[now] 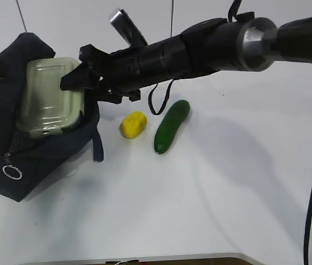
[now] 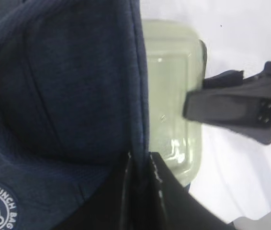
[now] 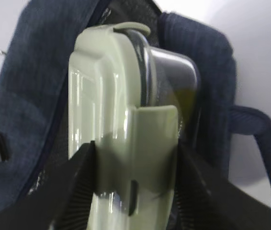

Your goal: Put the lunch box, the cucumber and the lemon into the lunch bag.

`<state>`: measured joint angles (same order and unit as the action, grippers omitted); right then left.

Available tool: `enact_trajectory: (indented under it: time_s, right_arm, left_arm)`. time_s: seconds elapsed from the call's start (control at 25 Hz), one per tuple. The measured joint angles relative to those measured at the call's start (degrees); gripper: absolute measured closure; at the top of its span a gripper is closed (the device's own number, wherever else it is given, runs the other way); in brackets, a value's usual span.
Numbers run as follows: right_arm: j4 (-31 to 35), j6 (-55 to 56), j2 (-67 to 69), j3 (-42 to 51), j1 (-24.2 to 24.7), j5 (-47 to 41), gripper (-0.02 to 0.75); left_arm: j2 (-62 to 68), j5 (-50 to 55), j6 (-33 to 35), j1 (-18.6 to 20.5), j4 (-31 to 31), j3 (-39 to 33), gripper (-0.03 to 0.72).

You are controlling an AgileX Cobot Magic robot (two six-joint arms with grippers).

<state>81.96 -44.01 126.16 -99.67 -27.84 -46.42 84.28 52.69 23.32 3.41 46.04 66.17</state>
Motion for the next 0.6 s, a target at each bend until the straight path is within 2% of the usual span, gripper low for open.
enact_trajectory:
  time_s: [0.24, 0.6]
  right_arm:
    - [-2.57, -1.38, 0.14, -0.75, -3.17, 2.99, 0.364]
    - [-2.57, -2.92, 1.58, -0.81, -3.93, 7.06, 0.346]
  left_arm:
    - [-0.03, 1.86, 0.13, 0.00, 0.00, 0.00, 0.673]
    - [-0.03, 4.03, 0.13, 0.00, 0.00, 0.00, 0.673]
